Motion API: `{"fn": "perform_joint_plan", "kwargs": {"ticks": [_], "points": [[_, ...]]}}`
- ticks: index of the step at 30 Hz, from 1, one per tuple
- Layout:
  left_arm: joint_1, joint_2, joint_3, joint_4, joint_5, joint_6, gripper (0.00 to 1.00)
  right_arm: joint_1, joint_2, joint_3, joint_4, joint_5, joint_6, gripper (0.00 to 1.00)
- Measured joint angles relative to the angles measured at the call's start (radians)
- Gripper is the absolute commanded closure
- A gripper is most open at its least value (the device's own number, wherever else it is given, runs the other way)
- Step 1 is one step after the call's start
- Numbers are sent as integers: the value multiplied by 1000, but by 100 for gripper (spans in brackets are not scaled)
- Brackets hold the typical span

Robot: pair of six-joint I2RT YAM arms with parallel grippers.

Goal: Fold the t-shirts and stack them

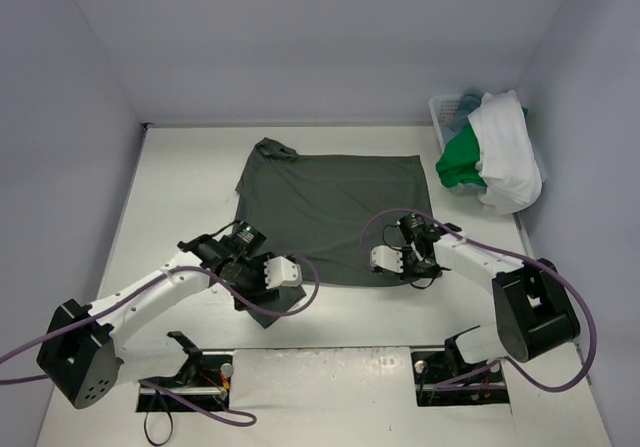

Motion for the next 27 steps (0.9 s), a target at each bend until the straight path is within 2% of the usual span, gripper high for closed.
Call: {"fn": "perform_joint_plan", "kwargs": {"ticks": [6,7,10,11,17,24,27], "points": [[-67,16,0,9,28,2,44,0,13,13,0,0,16,100],[-83,24,0,16,28,2,37,0,15,13,0,0,18,100],[-125,53,-15,58,31,-5,35,0,18,14,0,1,21,100],[-142,66,-24,71,30,-9,29,0,18,14,0,1,23,100],[-206,156,-35,117,30,-32,29,0,18,14,0,2,27,100],[-229,208,-35,169,23,-51,29,0,18,14,0,3,34,100],[-230,235,-40,193,17,-54,36,0,18,14,0,3,38,100]]}}
